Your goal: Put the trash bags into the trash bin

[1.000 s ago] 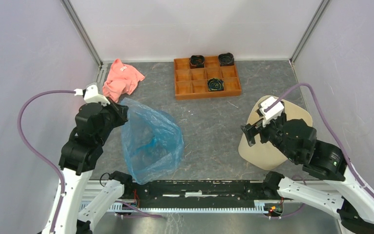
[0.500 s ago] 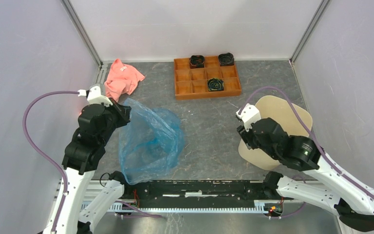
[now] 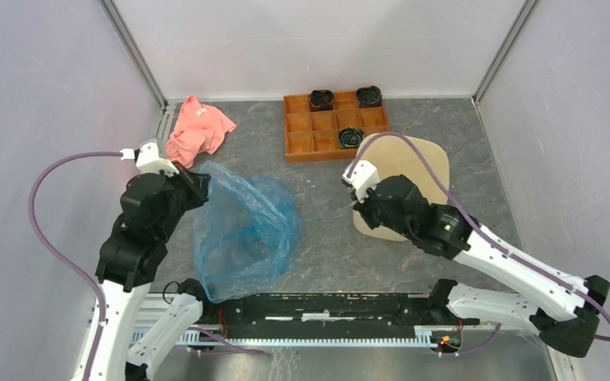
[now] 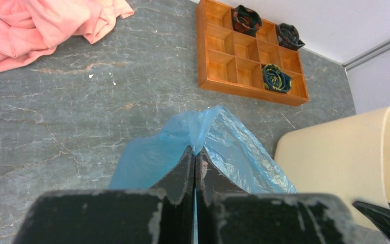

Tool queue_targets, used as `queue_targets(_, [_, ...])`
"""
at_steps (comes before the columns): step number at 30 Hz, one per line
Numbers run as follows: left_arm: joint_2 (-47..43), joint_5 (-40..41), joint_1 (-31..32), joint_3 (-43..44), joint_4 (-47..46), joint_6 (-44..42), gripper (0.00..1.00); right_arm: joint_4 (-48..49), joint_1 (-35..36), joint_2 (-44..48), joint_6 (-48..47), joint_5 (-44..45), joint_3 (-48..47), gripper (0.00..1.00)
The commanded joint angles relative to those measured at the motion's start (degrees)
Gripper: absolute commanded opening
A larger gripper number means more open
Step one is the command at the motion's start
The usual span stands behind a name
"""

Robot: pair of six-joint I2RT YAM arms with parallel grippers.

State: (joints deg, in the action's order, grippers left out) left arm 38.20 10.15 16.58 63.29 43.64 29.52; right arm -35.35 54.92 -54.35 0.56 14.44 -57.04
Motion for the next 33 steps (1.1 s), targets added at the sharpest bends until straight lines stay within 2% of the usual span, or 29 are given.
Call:
queue_targets(1, [-0.93, 0.96, 0.01, 3.6, -0.1, -0.87, 0.02, 11.11, 0.2, -4.38, -2.99, -6.72, -3.22, 0.01])
queue_targets(5, [-1.23, 1.09, 0.03, 4.61, 0.13, -1.0, 0.02, 12.05, 0.18, -8.05, -3.19, -11.32, -5.05, 0.01])
queue_targets(14, [-1.38, 2.45, 0.03, 5.49, -0.42, -1.48, 0.02, 12.32, 0.44, -9.36, -3.26, -23.45, -5.81, 0.01])
queue_targets(16, [-1.21, 2.45, 0.02, 5.44, -0.69, -1.4, 0.02, 12.41, 0.41, -9.46, -2.33, -23.65, -6.35, 0.02])
queue_targets(20, [-1.12, 1.9, 0.03, 5.04, -1.15, -0.85, 0.02, 10.68, 0.46, -10.93, 0.1, -18.67, -8.79, 0.07])
queue_targets(24, [-1.35, 1.34, 0.03, 4.74, -1.6, -0.39, 0.02, 9.77, 0.46, -13.1, 2.18, -16.42, -10.73, 0.27])
queue_targets(26, [-1.24, 1.11, 0.03, 4.89, -1.71, -0.41, 0.02, 7.2, 0.48, -14.42, 2.01, -14.82, -13.55, 0.4])
queue_targets(31, [-0.94, 0.71, 0.02, 5.97, -1.9, -0.77, 0.02, 0.63, 2.77, -15.56, -0.15, -3.01, -20.84, 0.7])
queue_targets(33, [-1.1, 0.53, 0.03, 6.03, -2.33, -0.78, 0.02, -1.26, 3.55, -16.19, -1.38, 0.54, -23.48, 0.77])
